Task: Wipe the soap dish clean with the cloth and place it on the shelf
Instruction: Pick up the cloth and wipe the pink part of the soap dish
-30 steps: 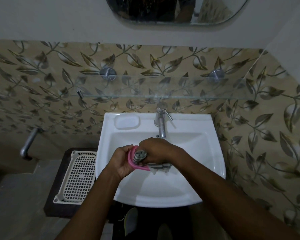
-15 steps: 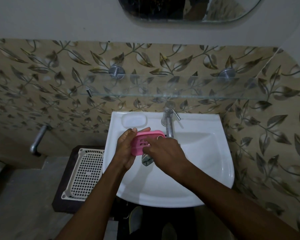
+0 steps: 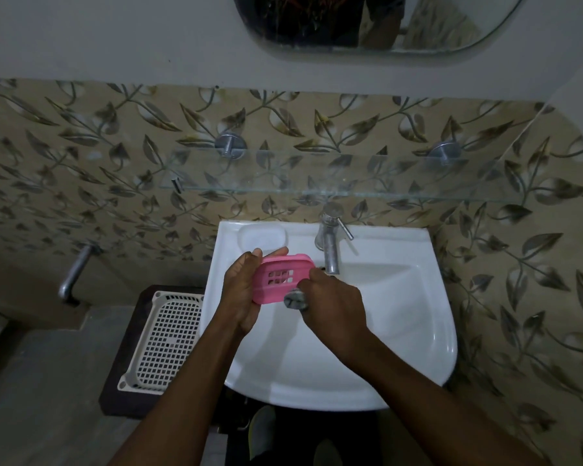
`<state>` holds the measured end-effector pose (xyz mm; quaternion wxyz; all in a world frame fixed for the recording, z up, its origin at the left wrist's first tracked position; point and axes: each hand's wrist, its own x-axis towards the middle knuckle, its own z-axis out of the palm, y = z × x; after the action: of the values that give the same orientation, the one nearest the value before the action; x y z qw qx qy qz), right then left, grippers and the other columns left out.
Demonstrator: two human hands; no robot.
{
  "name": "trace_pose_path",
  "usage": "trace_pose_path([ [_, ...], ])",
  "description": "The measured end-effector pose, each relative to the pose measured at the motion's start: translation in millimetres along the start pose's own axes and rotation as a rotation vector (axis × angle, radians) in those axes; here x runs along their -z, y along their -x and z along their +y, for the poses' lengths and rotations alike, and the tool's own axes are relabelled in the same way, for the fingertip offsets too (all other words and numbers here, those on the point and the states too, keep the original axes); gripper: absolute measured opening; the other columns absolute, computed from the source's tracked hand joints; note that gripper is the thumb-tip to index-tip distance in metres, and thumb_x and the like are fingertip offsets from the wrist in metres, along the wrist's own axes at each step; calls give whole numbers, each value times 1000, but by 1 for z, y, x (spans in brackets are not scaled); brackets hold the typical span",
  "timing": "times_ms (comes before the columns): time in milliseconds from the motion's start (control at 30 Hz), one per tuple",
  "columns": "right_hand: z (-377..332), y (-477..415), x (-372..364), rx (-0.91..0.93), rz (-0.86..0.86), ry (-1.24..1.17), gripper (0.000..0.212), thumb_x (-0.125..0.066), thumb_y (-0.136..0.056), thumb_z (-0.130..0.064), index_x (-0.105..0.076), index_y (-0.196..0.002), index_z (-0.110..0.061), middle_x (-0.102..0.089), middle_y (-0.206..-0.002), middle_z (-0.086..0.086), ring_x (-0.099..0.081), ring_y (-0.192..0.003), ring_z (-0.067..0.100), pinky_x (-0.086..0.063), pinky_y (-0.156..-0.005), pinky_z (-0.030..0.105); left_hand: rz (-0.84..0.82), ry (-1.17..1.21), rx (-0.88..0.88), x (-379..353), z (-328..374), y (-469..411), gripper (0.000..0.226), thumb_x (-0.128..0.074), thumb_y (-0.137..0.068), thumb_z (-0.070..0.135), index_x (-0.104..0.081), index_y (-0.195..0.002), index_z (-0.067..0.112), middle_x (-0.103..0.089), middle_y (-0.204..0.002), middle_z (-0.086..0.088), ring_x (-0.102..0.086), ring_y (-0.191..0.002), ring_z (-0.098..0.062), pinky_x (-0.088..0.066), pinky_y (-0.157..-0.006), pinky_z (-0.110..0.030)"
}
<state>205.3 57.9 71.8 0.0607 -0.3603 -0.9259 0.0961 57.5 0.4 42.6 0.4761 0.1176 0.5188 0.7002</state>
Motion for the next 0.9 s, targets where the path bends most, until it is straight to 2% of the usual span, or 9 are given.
trace_pose_path([
  [67,-9,3,0,-102,16,-225,21,-63,-88,-39,-69,-101,-23,-69,-98,-3,-68,-85,20,-48,-71,26,20,72,35,0,-8,0,33,-49,-97,28,-63,-114,3,-69,-120,-19,-66,-106,-39,-56,-88,-47],
  [133,-26,7,-6,-179,2,-408,19,-63,-85,-41,-70,-89,-23,-70,-88,-5,-67,-78,16,-53,-69,27,26,149,103,0,-18,2,51,-52,-94,34,-58,-127,-4,-60,-131,-26,-57,-121,-43,-49,-101,-50],
  [233,-46,10,-20,-315,-38,-661,25,-57,-77,-45,-67,-78,-22,-69,-75,-5,-66,-70,14,-56,-66,38,9,257,160,2,-27,6,54,-49,-95,43,-58,-134,7,-51,-141,-26,-45,-134,-40,-31,-115,-52],
  [367,-52,1,-28,-543,-69,-975,27,-62,-70,-45,-70,-73,-20,-71,-69,-1,-68,-68,16,-57,-73,42,-23,316,173,7,-33,4,50,-41,-100,41,-55,-138,12,-51,-141,-26,-45,-132,-38,-29,-116,-51],
  [433,-58,-5,-30,-648,-19,-1120,23,-65,-71,-43,-72,-78,-22,-73,-73,-3,-70,-71,13,-58,-78,41,40,329,180,5,-32,6,48,-39,-101,40,-60,-133,11,-59,-130,-24,-55,-120,-32,-37,-112,-44],
  [567,-66,-19,-30,-735,104,-1116,14,-71,-75,-35,-68,-70,-23,-71,-71,-4,-69,-70,14,-58,-78,38,126,403,249,-4,-28,10,50,-38,-102,37,-75,-87,8,-71,-83,-10,-72,-75,-17,-60,-72,-25],
  [633,-64,-26,-29,-743,130,-1055,16,-71,-76,-34,-63,-66,-24,-70,-71,-5,-68,-70,14,-58,-75,35,146,436,292,-6,-24,12,45,-38,-102,38,-67,-88,7,-71,-77,-11,-73,-67,-20,-61,-63,-27],
  [767,-56,-40,-28,-726,38,-883,23,-70,-70,-41,-66,-71,-19,-69,-72,-3,-67,-70,19,-52,-63,28,154,442,362,-6,-23,13,47,-34,-102,40,-64,-102,3,-74,-84,-18,-75,-70,-28,-60,-62,-38],
  [900,-47,-46,-28,-671,-35,-758,33,-74,-63,-49,-70,-74,-18,-71,-76,0,-68,-73,22,-48,-62,27,196,443,403,-6,-22,12,44,-33,-103,39,-64,-105,7,-75,-84,-16,-71,-79,-27,-61,-61,-33],
])
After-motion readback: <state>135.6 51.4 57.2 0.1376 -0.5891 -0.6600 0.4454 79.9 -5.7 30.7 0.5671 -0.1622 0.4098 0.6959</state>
